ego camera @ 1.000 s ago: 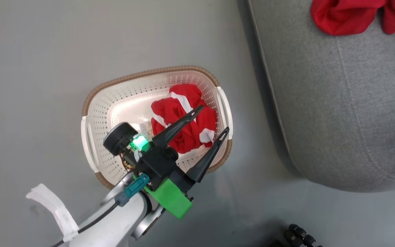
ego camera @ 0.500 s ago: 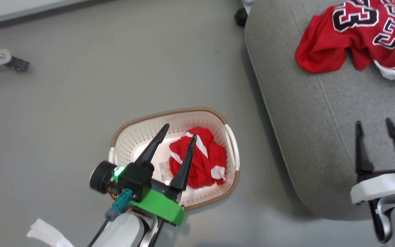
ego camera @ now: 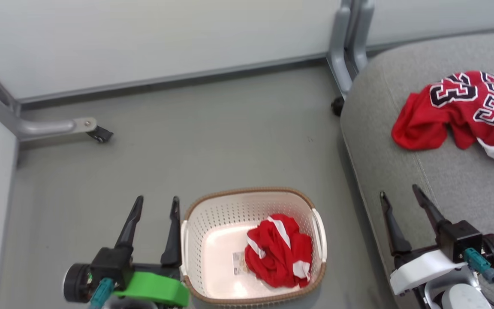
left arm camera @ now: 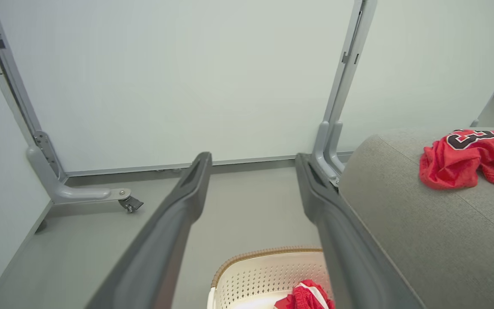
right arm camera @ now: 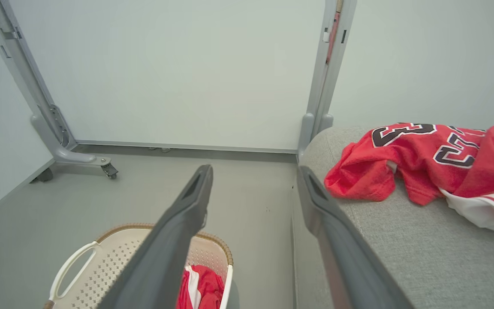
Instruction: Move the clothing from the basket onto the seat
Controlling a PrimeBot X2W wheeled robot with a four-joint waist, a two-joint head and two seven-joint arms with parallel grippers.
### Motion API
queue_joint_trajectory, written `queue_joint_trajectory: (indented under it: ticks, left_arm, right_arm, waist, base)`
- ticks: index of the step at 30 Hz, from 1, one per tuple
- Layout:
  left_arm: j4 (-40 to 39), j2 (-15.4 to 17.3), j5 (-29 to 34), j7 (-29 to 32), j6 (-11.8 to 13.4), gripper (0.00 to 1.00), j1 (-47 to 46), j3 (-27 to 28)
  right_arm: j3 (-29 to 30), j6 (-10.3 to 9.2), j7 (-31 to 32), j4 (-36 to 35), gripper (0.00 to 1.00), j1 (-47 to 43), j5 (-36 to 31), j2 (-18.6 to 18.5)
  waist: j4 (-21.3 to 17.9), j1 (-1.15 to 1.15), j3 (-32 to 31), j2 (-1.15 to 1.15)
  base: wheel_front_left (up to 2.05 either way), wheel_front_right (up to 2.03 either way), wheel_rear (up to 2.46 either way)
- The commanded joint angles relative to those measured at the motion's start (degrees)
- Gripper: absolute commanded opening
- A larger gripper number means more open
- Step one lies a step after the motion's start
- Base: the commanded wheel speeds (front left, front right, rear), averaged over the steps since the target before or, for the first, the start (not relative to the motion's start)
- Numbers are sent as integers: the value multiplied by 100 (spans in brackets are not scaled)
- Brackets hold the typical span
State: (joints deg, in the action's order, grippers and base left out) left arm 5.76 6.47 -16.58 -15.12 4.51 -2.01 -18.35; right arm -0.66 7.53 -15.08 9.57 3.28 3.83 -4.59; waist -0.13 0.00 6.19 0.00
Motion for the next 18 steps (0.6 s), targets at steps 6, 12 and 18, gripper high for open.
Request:
queue_joint_trajectory:
  ticks: [6, 12, 18]
  left_arm:
    - [-111, -159, 336, -4, -232, 100, 599, 594]
    - [-170, -294, 532, -4, -369, 100, 930, 897]
    - [-217, -346, 630, -4, -446, 100, 1086, 1017]
  right_arm:
    - [-210, -8, -14, -289, 100, -289, 160, 57]
    - [-272, -8, -14, -367, 100, -528, 236, 95]
    - [-303, -8, -14, -300, 100, -750, 264, 132]
  waist:
    - [465, 0, -798, 0]
    - [352, 0, -982, 0]
    - [214, 0, -1111, 0]
  base:
    - [0, 0, 0]
    - [0, 0, 0]
    - [0, 0, 0]
